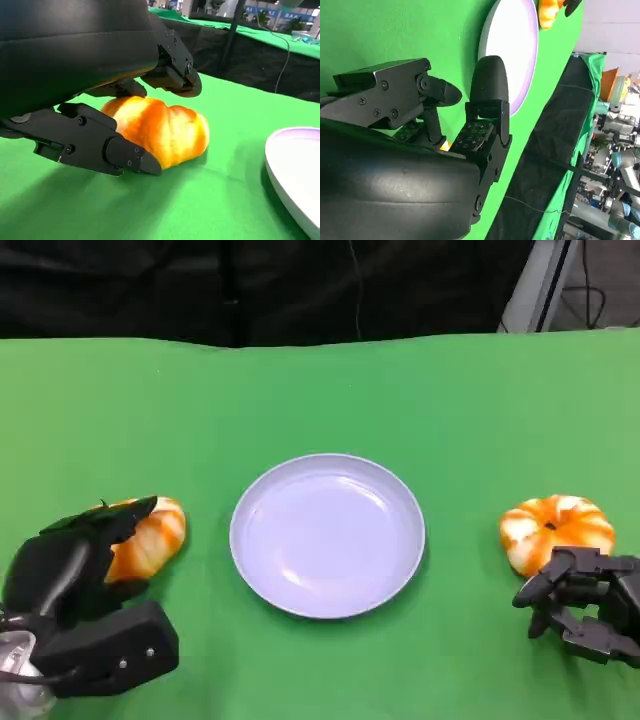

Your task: Grasp the bread from the table and place it into the plate.

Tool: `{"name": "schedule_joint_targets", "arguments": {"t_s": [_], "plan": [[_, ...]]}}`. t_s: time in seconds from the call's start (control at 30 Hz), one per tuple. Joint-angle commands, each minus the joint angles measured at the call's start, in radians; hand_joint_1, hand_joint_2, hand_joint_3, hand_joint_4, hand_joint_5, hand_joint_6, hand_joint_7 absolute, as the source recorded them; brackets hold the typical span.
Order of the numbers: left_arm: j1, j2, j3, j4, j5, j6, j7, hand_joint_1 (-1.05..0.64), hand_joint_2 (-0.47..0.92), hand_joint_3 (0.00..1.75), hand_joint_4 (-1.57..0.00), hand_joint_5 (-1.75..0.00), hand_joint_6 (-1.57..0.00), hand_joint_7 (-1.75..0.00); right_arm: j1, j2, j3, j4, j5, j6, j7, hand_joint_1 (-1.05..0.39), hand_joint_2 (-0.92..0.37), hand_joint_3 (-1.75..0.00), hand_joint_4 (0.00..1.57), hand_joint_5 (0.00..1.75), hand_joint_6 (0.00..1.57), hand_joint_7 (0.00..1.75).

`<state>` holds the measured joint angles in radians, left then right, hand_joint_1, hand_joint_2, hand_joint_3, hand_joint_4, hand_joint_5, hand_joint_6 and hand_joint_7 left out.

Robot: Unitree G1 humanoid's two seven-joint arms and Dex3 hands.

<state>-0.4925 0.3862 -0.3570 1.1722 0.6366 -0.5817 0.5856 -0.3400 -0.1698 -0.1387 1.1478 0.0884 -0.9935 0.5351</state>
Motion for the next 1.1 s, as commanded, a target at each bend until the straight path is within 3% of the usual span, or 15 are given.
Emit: {"name": "schedule_joint_targets", "arguments": {"t_s": [0.03,0.57,0.8,0.97,1.03,1.07,1.1], "plan": [[-0.012,0.001,-0.011,0.014,-0.004,0.017,-0.030,-0.05,0.88,0.00,-0.45,0.00,-0.43,0.00,0.010,-0.014,-0.010,-0.012,0.017,-0.001,0.004,0.07,-0.86,-0.56,0.87,1.37,0.94,0.96],[-0.035,-0.017,-0.029,0.045,-0.017,0.108,-0.111,-0.09,0.90,0.01,-0.39,-0.01,-0.45,-0.01,0.010,-0.013,-0.012,-0.016,0.030,0.001,0.016,0.07,-0.88,-0.54,0.87,1.38,0.93,0.96],[-0.037,-0.022,-0.034,0.057,-0.022,0.113,-0.099,-0.08,0.92,0.21,-0.56,-0.05,-0.60,-0.05,0.013,-0.012,-0.013,-0.021,0.033,0.008,0.020,0.07,-0.88,-0.53,0.87,1.38,0.94,0.94],[-0.036,-0.026,-0.023,0.057,-0.039,0.097,-0.094,-0.06,0.92,0.36,-0.76,-0.12,-0.83,-0.08,0.014,-0.011,-0.013,-0.022,0.030,0.003,0.017,0.07,-0.88,-0.52,0.87,1.37,0.95,0.94],[-0.034,-0.028,-0.017,0.058,-0.051,0.087,-0.091,-0.06,0.92,0.38,-0.53,-0.85,-0.90,-0.15,0.013,-0.010,-0.014,-0.021,0.034,0.004,0.023,0.07,-0.88,-0.53,0.87,1.38,0.94,0.94],[-0.032,-0.031,-0.011,0.057,-0.060,0.083,-0.089,-0.06,0.92,0.38,-0.47,-0.99,-0.90,-0.17,0.012,-0.011,-0.014,-0.020,0.033,0.004,0.021,0.07,-0.88,-0.53,0.87,1.38,0.94,0.94],[-0.030,-0.033,-0.007,0.057,-0.066,0.081,-0.086,-0.07,0.92,0.35,-0.40,-1.21,-0.87,-0.31,0.012,-0.011,-0.013,-0.019,0.029,0.003,0.017,0.07,-0.88,-0.53,0.87,1.38,0.94,0.94]]}}
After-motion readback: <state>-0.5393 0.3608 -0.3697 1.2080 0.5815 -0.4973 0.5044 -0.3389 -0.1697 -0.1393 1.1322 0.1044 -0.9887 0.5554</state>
